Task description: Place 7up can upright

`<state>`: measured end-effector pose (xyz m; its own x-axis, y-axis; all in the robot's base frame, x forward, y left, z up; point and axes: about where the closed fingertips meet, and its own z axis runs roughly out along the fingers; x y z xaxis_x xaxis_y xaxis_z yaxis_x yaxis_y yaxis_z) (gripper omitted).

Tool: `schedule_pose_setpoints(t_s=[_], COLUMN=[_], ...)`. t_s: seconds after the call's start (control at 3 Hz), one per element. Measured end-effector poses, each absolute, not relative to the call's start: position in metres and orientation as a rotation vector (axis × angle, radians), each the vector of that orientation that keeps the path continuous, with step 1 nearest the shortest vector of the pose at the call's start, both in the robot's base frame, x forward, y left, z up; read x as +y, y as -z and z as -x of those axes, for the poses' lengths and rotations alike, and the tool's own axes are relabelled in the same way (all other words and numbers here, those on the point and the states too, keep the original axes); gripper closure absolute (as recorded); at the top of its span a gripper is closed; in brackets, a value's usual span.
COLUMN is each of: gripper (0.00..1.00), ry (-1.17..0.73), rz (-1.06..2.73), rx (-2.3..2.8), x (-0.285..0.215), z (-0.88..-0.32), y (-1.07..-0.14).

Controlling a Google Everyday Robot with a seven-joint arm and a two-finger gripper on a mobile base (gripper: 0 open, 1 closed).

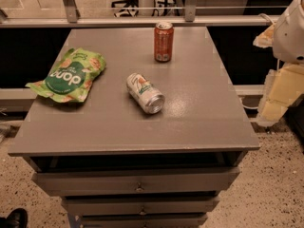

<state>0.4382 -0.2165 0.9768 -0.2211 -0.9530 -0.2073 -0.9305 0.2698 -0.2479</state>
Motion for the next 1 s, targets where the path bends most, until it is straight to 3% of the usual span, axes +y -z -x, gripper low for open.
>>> schedule_pose_setpoints(t_s=[0.67,1.0], gripper=[0.00,0.00], ry=[0.093,0.017], rz=[1.663,1.505], rx=[2.250,2.328], x=[-0.204,-0.162], z=[-0.448,-0.482], y=[-0.974,-0.957])
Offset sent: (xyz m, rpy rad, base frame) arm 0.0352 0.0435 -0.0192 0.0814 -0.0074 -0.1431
